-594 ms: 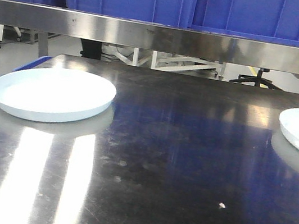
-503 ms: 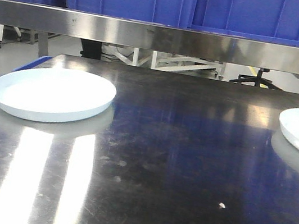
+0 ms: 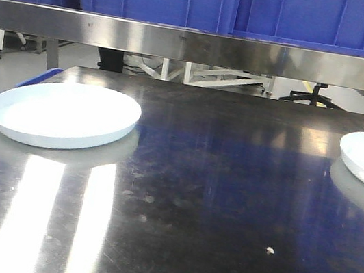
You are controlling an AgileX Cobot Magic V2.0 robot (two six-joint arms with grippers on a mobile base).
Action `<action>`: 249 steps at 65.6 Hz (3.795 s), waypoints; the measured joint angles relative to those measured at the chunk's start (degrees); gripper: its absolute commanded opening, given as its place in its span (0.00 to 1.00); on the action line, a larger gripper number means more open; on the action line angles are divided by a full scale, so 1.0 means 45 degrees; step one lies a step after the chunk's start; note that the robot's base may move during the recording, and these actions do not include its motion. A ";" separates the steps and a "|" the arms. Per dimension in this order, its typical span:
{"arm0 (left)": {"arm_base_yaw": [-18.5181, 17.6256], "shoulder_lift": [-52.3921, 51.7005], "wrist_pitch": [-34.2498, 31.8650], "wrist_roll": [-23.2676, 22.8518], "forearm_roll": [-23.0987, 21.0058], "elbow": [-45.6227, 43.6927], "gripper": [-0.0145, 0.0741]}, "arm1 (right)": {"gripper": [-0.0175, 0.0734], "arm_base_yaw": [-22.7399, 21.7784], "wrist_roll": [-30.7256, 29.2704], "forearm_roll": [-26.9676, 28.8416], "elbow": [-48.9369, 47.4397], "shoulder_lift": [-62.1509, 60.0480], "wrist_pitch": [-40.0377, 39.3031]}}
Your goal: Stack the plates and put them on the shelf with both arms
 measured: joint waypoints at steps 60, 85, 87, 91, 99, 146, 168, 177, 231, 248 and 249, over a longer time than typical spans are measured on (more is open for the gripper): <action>-0.1289 1.0112 0.9285 0.0680 0.1170 -1.2855 0.26 | 0.24 0.0000 0.0000 0.0000 0.0000 0.0000 0.0000; -0.1645 1.0636 0.8310 0.0730 0.0742 -1.2980 0.26 | 0.24 0.0000 0.0000 0.0000 0.0000 0.0000 0.0000; -0.1645 1.0666 0.8344 0.0730 0.0721 -1.2980 0.26 | 0.24 0.0000 0.0000 0.0000 0.0000 0.0000 0.0000; -0.1645 1.0692 0.8375 0.0730 0.0701 -1.2980 0.26 | 0.24 0.0000 0.0000 0.0000 0.0000 0.0000 0.0000; -0.1645 1.0827 0.8320 0.0730 0.0669 -1.2980 0.26 | 0.24 0.0000 0.0000 0.0000 0.0000 0.0000 0.0000; -0.1666 1.1692 0.7665 0.0758 0.1375 -1.2980 0.26 | 0.24 -0.0032 0.0351 0.0031 0.0000 0.0000 -0.1845; -0.1666 1.1709 0.7631 0.0758 0.1509 -1.2980 0.26 | 0.24 -0.0032 0.0844 0.0102 -0.5516 0.3716 0.3911; -0.1666 1.1709 0.7631 0.0758 0.1509 -1.2980 0.26 | 0.24 -0.0032 0.0876 0.0123 -0.7454 0.7116 0.5554; -0.1666 1.1807 0.7633 0.0758 0.1179 -1.2980 0.57 | 0.88 -0.0032 0.0919 -0.1120 -0.8180 1.0150 0.5336; -0.1666 1.3384 0.7187 0.0758 0.1178 -1.2980 0.76 | 0.84 -0.0032 0.0919 -0.1424 -0.8180 1.0135 0.5191; -0.1666 1.3510 0.7138 0.0758 0.1150 -1.2980 0.76 | 0.84 -0.0032 0.0919 -0.1424 -0.8180 1.0135 0.5165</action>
